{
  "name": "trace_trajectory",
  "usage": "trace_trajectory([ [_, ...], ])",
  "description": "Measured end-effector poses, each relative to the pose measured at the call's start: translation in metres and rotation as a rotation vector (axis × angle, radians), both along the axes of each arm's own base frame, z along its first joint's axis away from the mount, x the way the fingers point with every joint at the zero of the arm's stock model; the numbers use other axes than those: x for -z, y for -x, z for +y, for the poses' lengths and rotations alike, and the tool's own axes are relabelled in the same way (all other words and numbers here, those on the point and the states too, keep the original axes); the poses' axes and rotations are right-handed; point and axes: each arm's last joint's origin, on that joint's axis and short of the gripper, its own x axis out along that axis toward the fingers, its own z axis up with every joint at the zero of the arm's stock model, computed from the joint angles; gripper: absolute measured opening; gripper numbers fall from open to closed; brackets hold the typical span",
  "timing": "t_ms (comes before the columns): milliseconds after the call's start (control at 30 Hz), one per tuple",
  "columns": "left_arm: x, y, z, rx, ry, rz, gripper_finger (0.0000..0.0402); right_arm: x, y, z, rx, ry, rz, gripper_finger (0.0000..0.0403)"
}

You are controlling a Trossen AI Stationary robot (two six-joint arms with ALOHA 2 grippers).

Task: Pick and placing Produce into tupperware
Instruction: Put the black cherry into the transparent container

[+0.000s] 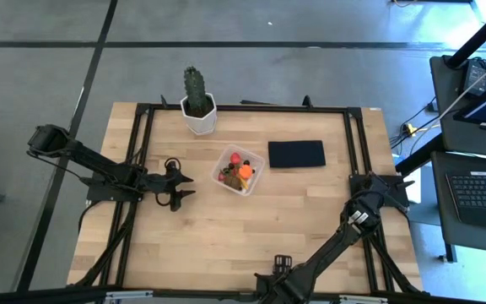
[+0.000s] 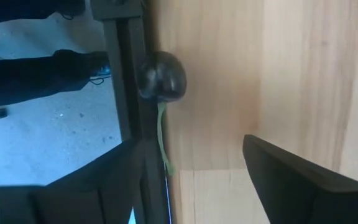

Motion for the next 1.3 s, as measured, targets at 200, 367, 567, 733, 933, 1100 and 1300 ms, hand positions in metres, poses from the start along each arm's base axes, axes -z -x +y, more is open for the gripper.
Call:
trace_trajectory([
  [200,0.0,0.0,0.0,0.0,0.0,0.001,0.0208,0.005,0.0,0.001,-0.001,0.004,0.007,0.0242],
  [367,0.0,0.0,0.0,0.0,0.0,0.001,0.0208,0.005,0.0,0.0,-0.001,0.004,0.009,0.0208],
  [567,0.0,0.0,0.0,0.0,0.0,0.001,0.0208,0.005,0.0,0.0,-0.003,0.005,0.009,0.0154],
  [733,0.0,0.0,0.0,0.0,0.0,0.001,0.0208,0.005,0.0,0.001,-0.003,0.004,0.008,0.0098],
  [933,0.0,0.0,0.0,0.0,0.0,0.001,0.0208,0.005,0.0,0.001,-0.011,0.003,0.01,0.0014],
  [1100,0.0,0.0,0.0,0.0,0.0,0.001,0.0208,0.002,-0.004,0.0,-0.024,-0.007,0.004,0.0007],
  [1300,0.0,0.0,0.0,0.0,0.0,0.001,0.0208,-0.016,-0.01,-0.011,-0.09,0.033,0.03,0.0004],
])
